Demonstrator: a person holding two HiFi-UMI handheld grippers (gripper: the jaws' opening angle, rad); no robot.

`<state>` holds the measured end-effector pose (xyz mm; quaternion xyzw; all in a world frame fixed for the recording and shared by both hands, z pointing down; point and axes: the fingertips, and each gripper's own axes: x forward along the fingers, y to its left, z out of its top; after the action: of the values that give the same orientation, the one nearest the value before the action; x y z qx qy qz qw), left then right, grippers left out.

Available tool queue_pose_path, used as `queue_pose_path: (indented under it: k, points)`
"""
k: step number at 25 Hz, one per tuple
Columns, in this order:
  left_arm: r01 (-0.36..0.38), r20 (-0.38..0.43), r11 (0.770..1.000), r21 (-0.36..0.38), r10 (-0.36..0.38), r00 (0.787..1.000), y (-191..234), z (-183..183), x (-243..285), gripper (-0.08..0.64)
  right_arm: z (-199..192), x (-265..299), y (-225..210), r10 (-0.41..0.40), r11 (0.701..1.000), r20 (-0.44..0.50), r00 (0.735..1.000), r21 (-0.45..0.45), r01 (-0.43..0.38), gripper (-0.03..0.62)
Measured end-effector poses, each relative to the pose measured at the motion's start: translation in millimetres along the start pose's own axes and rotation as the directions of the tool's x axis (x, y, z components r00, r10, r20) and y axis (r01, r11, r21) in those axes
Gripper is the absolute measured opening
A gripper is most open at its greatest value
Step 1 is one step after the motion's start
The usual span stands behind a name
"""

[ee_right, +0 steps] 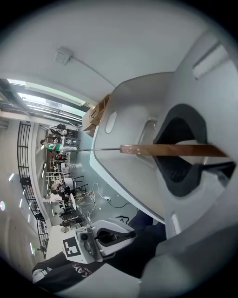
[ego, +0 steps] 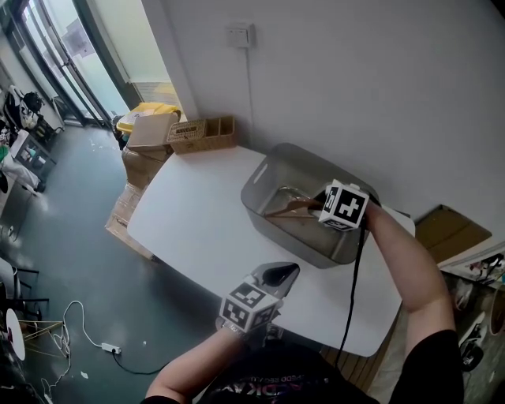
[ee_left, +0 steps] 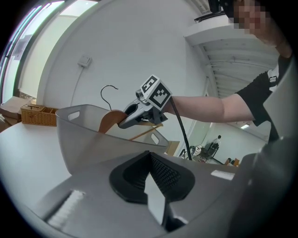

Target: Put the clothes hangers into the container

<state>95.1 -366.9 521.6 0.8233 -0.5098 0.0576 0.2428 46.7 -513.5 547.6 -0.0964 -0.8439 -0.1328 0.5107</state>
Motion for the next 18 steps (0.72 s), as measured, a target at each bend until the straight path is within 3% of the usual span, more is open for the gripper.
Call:
queue_pose_path:
  k: [18]
  points:
    - [0.003,-0.010,1.000,-0.019,-0.003,1.000,17.0,0.3,9.5,0.005,6.7,20.5,-1.7,-0.001,0.999,0.012,1.000,-0.034,0.001,0.057]
